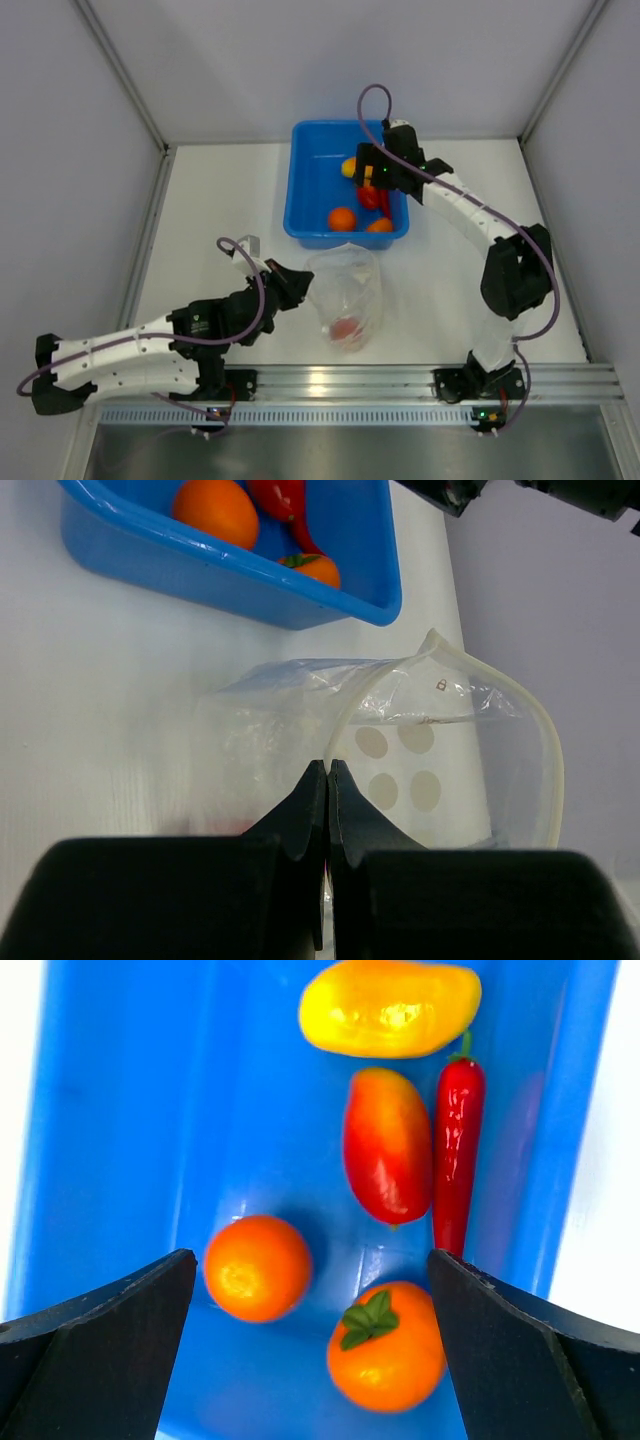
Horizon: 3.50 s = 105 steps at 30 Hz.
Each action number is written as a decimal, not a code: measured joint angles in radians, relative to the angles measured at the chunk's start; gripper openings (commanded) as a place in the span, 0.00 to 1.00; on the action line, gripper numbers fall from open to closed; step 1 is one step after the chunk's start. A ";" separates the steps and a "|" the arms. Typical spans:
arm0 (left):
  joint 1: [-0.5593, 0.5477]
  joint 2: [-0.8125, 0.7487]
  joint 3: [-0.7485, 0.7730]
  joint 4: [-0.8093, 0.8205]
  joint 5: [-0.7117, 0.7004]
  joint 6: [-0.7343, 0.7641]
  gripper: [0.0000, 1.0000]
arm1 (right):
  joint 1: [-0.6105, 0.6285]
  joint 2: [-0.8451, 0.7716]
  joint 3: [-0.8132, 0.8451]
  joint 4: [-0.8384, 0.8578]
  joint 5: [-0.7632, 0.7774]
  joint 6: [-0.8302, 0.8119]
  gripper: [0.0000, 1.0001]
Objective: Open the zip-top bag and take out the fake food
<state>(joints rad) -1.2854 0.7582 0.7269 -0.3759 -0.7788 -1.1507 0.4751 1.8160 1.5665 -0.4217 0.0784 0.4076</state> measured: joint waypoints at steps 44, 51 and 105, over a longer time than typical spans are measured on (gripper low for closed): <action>0.214 0.378 0.272 -0.032 0.418 0.108 0.00 | 0.578 -0.539 -0.519 -0.265 -0.026 0.130 0.50; 0.219 0.376 0.232 -0.067 0.405 0.116 0.00 | 0.606 -0.496 -0.552 -0.232 0.006 0.174 0.62; 0.216 0.167 -0.022 0.078 0.302 -0.027 0.00 | 0.799 -0.325 -0.792 0.388 0.269 0.492 0.88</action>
<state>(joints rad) -1.0698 0.9249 0.7048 -0.2977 -0.4770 -1.1774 1.2739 1.4906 0.7746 -0.0341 0.3473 0.8993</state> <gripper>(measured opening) 0.020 0.844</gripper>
